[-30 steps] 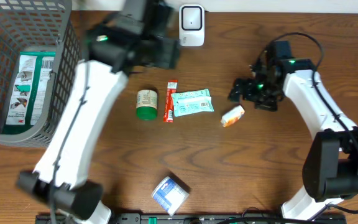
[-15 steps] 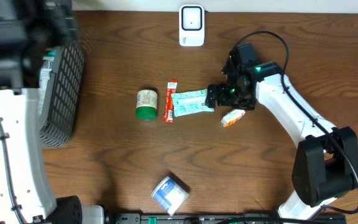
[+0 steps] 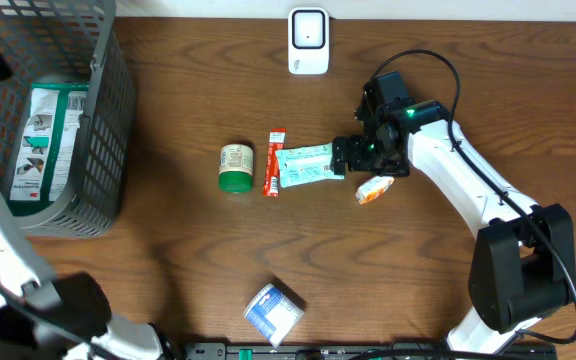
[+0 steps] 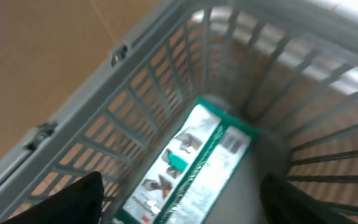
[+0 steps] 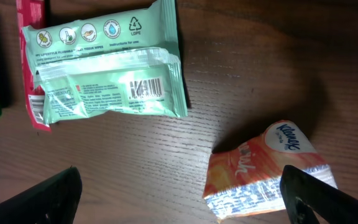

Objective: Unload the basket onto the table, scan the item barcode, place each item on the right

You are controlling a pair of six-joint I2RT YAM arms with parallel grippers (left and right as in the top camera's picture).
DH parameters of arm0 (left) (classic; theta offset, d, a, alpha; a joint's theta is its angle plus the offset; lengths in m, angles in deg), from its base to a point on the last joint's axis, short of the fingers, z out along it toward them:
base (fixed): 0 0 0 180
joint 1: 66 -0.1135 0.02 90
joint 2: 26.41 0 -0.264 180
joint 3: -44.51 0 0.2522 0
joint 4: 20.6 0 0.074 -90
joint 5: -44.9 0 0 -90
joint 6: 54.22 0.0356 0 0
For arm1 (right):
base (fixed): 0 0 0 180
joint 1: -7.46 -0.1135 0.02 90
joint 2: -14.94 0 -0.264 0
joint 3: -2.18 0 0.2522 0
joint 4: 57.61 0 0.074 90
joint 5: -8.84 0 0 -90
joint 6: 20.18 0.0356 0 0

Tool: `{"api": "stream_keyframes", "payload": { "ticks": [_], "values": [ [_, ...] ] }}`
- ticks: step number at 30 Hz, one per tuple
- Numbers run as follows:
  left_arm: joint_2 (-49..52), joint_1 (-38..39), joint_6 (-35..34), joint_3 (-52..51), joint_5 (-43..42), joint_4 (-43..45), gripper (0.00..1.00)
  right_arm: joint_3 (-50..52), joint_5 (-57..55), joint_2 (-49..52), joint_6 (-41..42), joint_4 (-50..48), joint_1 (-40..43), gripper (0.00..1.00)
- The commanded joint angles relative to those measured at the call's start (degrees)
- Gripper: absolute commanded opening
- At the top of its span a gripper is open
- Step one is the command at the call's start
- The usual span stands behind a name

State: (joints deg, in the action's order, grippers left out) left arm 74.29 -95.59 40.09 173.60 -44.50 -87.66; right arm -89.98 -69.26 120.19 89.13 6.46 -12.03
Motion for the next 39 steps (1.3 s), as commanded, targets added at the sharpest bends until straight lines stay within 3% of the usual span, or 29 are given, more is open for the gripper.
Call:
{"api": "stream_keyframes", "payload": {
  "ticks": [1,13,30,39],
  "values": [
    [4.0,-0.5,6.3,1.2,0.5,-0.4,0.83,-0.5,-0.7,-0.8,0.8,0.0,-0.5,0.99],
    [18.3,-0.5,15.2,1.2,0.6,-0.5,0.85,-0.5,-0.7,-0.8,0.8,0.0,-0.5,0.99],
    [37.3,-0.5,15.6,1.2,0.5,0.0,0.86,-0.5,-0.7,-0.8,0.8,0.0,-0.5,0.99],
    [38.1,-0.5,15.5,1.2,-1.7,-0.6,0.82,-0.5,-0.7,-0.8,0.8,0.0,-0.5,0.99]
  ]
}}
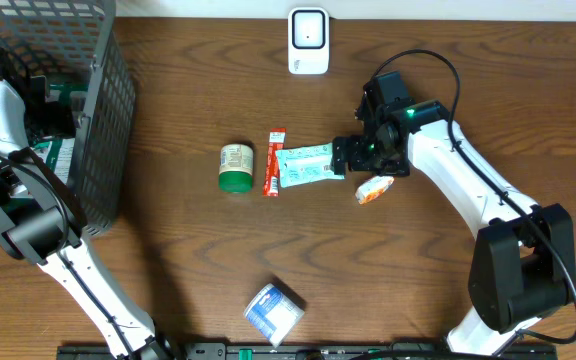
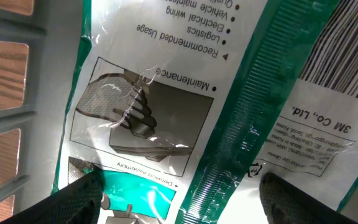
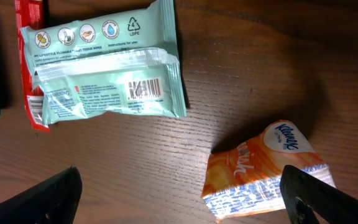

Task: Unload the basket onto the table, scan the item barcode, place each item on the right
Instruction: 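Reach the left gripper into the basket toward the green-white pack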

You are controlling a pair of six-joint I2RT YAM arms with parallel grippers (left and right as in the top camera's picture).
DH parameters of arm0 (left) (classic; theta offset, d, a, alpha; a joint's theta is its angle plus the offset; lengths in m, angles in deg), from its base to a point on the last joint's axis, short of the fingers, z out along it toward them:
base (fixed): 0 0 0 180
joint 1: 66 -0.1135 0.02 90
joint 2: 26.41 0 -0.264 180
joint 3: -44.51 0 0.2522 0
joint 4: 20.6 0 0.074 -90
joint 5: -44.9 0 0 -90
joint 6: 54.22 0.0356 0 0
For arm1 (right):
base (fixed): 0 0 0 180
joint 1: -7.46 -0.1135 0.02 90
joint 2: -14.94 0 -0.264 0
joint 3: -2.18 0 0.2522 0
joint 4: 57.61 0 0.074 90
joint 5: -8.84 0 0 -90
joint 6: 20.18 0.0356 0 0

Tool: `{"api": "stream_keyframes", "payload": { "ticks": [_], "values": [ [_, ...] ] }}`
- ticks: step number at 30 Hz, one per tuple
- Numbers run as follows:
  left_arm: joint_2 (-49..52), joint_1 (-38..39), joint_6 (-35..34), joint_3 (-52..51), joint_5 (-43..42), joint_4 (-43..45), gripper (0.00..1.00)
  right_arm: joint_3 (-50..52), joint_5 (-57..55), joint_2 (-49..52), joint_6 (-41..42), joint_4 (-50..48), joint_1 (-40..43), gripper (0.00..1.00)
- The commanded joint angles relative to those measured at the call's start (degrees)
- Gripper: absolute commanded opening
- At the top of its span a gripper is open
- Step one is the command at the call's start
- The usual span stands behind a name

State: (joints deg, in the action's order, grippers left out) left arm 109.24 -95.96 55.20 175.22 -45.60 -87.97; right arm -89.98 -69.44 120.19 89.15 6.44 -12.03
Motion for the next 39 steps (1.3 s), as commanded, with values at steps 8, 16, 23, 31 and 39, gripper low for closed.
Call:
{"api": "stream_keyframes", "payload": {
  "ticks": [8,16,23,31,39],
  "values": [
    [0.2,-0.2,-1.5,-0.1,-0.5,-1.0,0.83,-0.6,-0.5,-0.8,0.8,0.0,-0.5,0.99],
    [-3.5,-1.1,-1.1,-0.1,0.2,0.2,0.92,-0.6,-0.5,-0.8,0.8,0.0,-0.5,0.99],
    [-3.4,-3.7,-1.1,-1.4,0.0,-5.1,0.96,-0.5,-0.5,-0.8,0.8,0.0,-0.5,0.99],
    [-3.4,-4.2,-1.1,-2.9,-0.5,-8.1,0.98,-0.5,-0.5,-0.8,0.8,0.0,-0.5,0.99],
    [-3.4,-4.2,0.5,-6.7,-9.1,-9.6,0.98,-0.5,-0.5,-0.8,0.8,0.0,-0.5,0.99]
  ]
}}
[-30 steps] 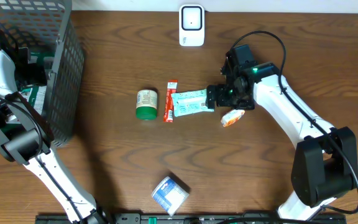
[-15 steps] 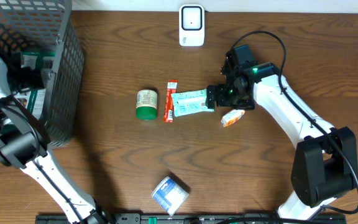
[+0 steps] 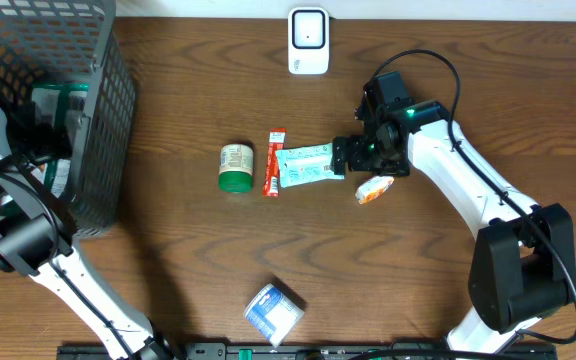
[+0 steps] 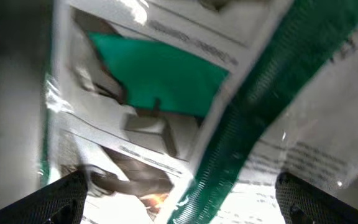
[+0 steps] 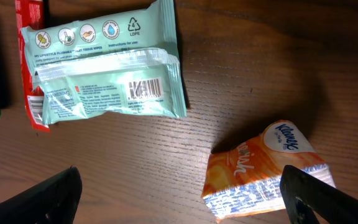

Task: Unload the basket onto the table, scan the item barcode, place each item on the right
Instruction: 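Reach the left gripper into the basket toward the green-white pack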

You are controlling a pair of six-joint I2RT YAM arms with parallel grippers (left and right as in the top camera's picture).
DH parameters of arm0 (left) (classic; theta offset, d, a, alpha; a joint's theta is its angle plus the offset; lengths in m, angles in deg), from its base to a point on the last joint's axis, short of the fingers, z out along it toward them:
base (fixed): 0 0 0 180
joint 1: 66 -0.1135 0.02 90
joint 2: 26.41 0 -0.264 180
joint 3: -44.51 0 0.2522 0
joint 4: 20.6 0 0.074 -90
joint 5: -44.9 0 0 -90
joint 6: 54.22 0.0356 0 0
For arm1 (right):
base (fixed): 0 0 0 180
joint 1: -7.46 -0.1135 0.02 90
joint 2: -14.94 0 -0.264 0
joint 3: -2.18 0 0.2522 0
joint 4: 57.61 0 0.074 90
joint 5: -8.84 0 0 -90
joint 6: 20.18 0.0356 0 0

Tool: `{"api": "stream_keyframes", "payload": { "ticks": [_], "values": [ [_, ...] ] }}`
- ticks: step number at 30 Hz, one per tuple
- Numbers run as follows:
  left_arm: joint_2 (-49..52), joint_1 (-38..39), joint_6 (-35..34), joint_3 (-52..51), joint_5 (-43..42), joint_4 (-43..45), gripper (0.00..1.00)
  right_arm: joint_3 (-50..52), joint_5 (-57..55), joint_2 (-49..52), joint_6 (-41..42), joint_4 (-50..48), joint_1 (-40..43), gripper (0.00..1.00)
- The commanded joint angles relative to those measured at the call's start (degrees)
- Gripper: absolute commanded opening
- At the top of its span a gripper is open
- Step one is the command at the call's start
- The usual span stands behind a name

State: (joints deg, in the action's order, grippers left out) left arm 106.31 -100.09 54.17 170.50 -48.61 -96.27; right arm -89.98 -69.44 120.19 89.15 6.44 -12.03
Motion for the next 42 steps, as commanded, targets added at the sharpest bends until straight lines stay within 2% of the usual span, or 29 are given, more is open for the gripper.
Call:
{"api": "stream_keyframes", "payload": {
  "ticks": [1,16,24,32,42],
  "values": [
    [-0.5,0.0,1.5,-2.0,-6.8,-1.5,0.98,-0.5,-0.5,-0.8,0.8,0.0,-0.5,0.99],
    [-0.8,0.6,1.0,-0.6,-7.2,-1.8,0.98,-0.5,-0.5,-0.8,0.8,0.0,-0.5,0.99],
    [-5.3,0.6,1.1,3.0,-9.5,-0.5,0.98,-0.6,-0.5,-0.8,0.8,0.0,-0.5,0.99],
    [-4.2,0.1,1.1,2.2,-0.7,3.0,0.98,-0.5,-0.5,-0.8,0.8,0.0,-0.5,0.99],
    [-4.0,-1.4,1.1,-2.7,-0.3,5.5,0.98,-0.6,-0.5,-0.8,0.8,0.0,-0.5,0.99]
  ]
}}
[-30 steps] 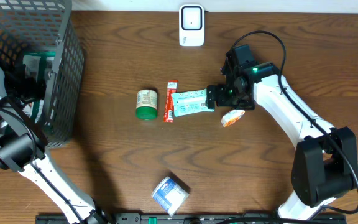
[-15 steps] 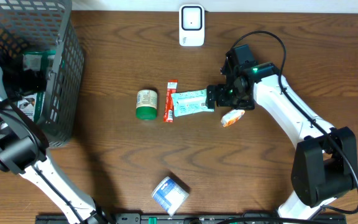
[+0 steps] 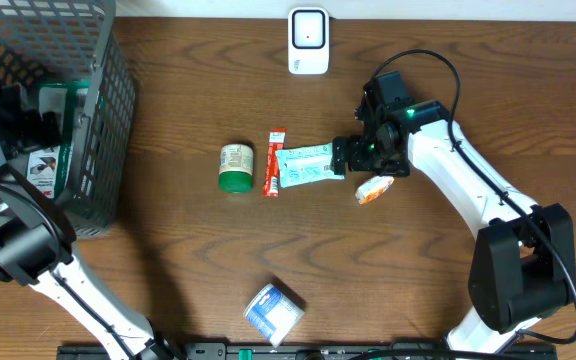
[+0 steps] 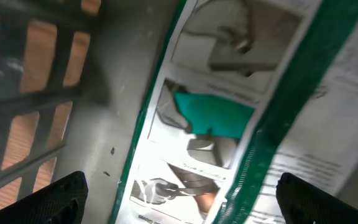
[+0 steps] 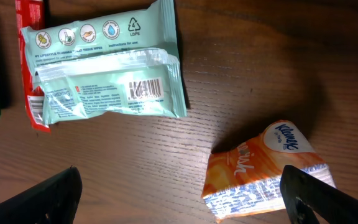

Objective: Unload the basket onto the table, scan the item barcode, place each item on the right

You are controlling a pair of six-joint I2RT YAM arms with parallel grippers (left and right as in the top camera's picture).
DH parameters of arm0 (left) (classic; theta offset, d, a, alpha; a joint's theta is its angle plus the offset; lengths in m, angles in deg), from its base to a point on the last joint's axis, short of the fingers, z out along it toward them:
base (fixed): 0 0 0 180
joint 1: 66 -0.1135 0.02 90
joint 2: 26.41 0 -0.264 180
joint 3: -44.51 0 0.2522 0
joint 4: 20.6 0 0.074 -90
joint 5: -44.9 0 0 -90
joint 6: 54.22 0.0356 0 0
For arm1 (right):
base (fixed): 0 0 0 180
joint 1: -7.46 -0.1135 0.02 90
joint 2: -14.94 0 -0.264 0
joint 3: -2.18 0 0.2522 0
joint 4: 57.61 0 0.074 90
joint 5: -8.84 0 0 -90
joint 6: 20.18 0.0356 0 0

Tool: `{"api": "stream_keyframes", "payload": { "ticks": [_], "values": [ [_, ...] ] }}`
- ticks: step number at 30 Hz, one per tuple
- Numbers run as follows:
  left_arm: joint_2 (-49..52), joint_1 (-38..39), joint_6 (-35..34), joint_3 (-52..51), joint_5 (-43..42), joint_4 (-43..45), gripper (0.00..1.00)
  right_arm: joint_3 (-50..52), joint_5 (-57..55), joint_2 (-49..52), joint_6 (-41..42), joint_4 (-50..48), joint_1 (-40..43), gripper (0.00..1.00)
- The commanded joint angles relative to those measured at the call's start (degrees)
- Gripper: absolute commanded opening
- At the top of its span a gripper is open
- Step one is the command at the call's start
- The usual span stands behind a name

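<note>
A green-and-white printed packet [image 4: 241, 118] lies flat on the floor of the grey basket [image 3: 103, 150]; overhead it shows as the packet [image 3: 50, 170] beside my left arm. My left gripper [image 4: 179, 205] is down inside the basket just above the packet, open, one finger on each side of it. The white scanner [image 3: 308, 40] stands at the table's far edge. My right gripper [image 5: 179, 205] hangs open over bare wood between a mint wipes pack [image 5: 104, 68], barcode side up, and an orange tissue pack [image 5: 266, 171].
A green-lidded jar [image 3: 235, 167] and a red stick pack [image 3: 273, 163] lie left of the wipes pack [image 3: 306, 164]. A blue-and-white pack [image 3: 273, 312] sits near the front edge. Basket bars [image 4: 36, 68] rise close on the left gripper's left.
The left wrist view has drawn back a little from the packet and shifted, so the basket floor and bars now show at the left. My right arm has not moved.
First my left gripper was above the basket rim, looking down at the packet. Then it was low inside, close over the packet's barcode end, then closer still over its picture end. Now it is slightly farther off, still open. The right gripper stayed open throughout.
</note>
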State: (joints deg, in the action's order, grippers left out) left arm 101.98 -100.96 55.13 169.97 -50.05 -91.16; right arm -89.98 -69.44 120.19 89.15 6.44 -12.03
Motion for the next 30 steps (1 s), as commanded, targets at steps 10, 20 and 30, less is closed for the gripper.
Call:
{"api": "stream_keyframes", "payload": {
  "ticks": [10,20,30],
  "values": [
    [0.3,-0.5,1.4,-8.6,-10.8,3.1,0.99,-0.5,-0.5,-0.8,0.8,0.0,-0.5,0.99],
    [0.3,-0.5,1.6,-7.4,-14.1,3.1,0.41,-0.6,-0.5,-0.8,0.8,0.0,-0.5,0.99],
    [-3.3,-0.5,1.4,-6.6,-14.1,3.4,0.07,-0.5,-0.5,-0.8,0.8,0.0,-0.5,0.99]
  ]
}}
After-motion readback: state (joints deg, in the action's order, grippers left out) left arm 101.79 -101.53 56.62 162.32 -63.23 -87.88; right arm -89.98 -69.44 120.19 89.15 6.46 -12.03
